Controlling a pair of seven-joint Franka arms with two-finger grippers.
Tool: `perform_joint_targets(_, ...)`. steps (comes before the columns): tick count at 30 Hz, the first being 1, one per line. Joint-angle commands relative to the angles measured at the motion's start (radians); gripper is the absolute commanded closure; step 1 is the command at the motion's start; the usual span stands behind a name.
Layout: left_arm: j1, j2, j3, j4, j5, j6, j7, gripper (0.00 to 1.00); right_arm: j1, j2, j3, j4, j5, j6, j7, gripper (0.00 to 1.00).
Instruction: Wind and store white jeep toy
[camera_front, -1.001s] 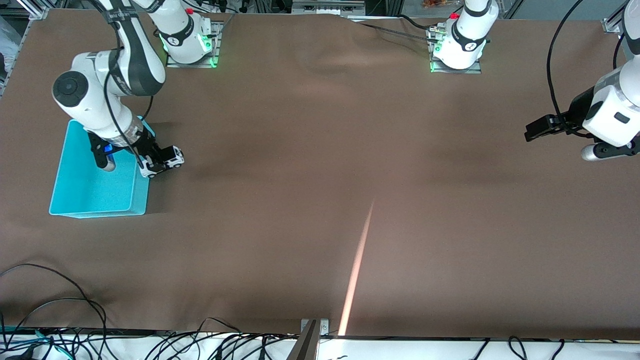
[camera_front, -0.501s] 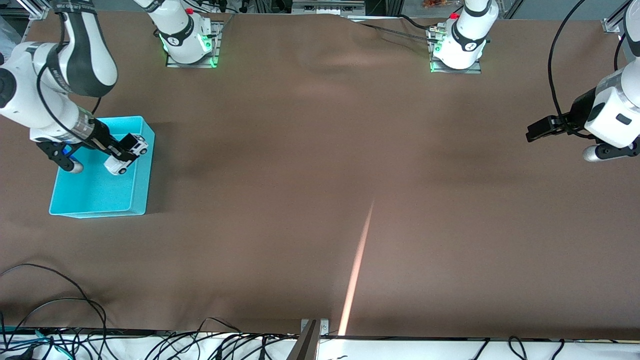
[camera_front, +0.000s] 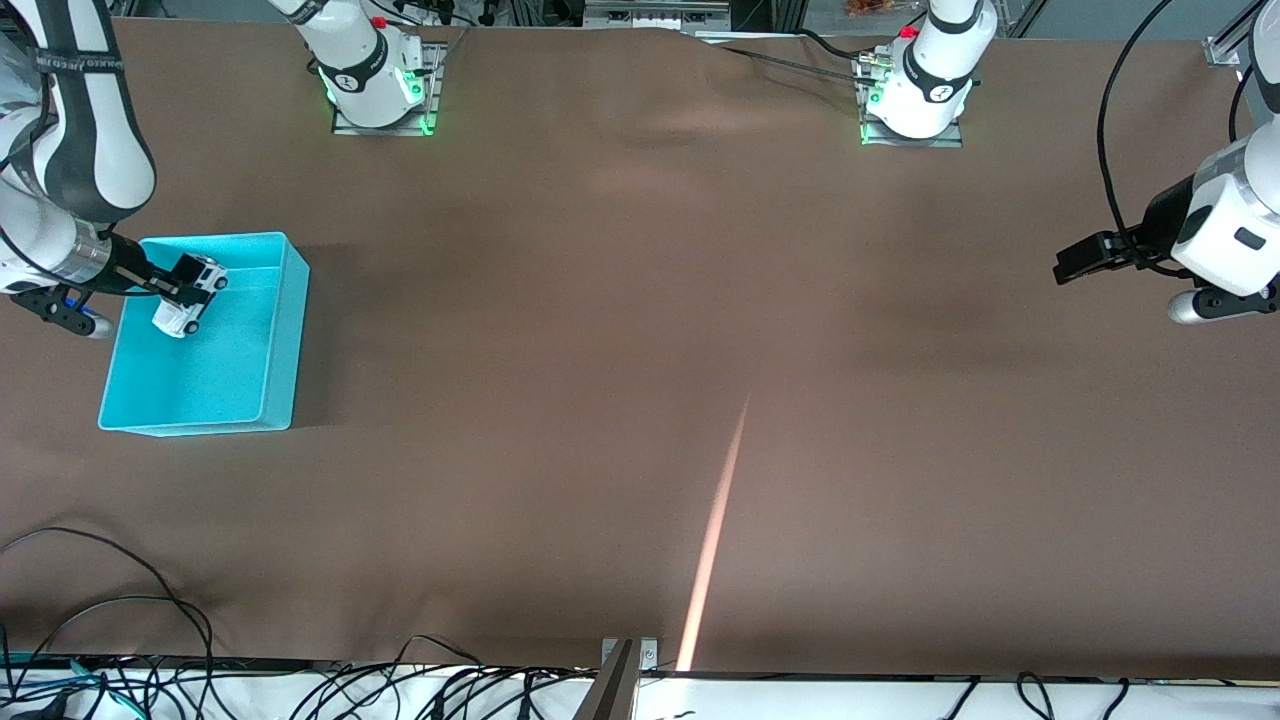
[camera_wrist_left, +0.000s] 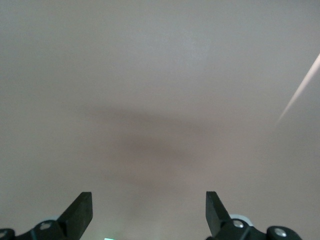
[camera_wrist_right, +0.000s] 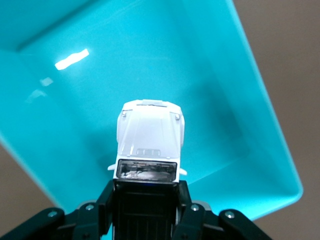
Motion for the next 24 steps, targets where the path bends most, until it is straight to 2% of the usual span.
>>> perform_joint_targets(1,0.004,-0.014,0.003,-0.016,-0.013,0.008,0.019,0.00,0.006,0.065,0.002,0.006,-0.017,0.057,-0.014,1.00)
perform_joint_targets(16,0.004,-0.014,0.003,-0.016,-0.013,0.005,0.017,0.00,0.002,0.191,0.002,0.009,-0.019,0.117,-0.021,1.00)
perform_joint_targets(24,0.004,-0.014,0.003,-0.016,-0.013,0.005,0.016,0.00,-0.015,0.228,0.002,0.005,-0.028,0.169,-0.020,1.00)
